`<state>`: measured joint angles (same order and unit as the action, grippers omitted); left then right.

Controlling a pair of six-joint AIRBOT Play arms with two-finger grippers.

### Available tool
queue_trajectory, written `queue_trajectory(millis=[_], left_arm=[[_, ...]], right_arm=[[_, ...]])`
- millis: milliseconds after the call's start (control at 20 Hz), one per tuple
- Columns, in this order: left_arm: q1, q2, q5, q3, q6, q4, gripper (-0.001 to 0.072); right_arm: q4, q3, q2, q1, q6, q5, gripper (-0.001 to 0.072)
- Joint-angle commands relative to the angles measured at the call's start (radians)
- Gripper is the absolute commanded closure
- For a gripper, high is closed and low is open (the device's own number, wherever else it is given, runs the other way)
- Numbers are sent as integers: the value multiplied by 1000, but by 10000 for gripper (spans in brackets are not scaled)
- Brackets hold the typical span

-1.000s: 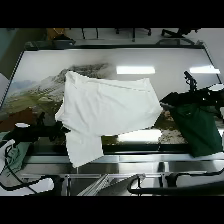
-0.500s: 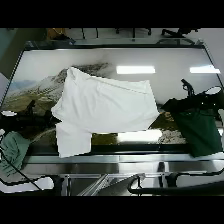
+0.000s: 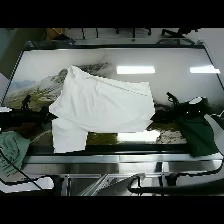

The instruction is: Fold the shirts.

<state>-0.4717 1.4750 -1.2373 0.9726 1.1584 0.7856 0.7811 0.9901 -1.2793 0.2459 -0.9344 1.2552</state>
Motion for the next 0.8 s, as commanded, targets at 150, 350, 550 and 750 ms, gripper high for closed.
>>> queue_trajectory(millis=[150,350,550,750], left_arm=[[-1,0,-19,6,-11,0,688],[-11,-89,-68,17,-17,-32,690],[-72,-331,-203,216,-18,-271,690],[-122,-555,-154,570,-11,-425,690]], right_arm=[[-122,-10,-50,-61,81,-61,540],[-184,39,86,-45,71,64,697],[-279,300,341,79,37,134,699],[-357,690,482,179,41,133,700]])
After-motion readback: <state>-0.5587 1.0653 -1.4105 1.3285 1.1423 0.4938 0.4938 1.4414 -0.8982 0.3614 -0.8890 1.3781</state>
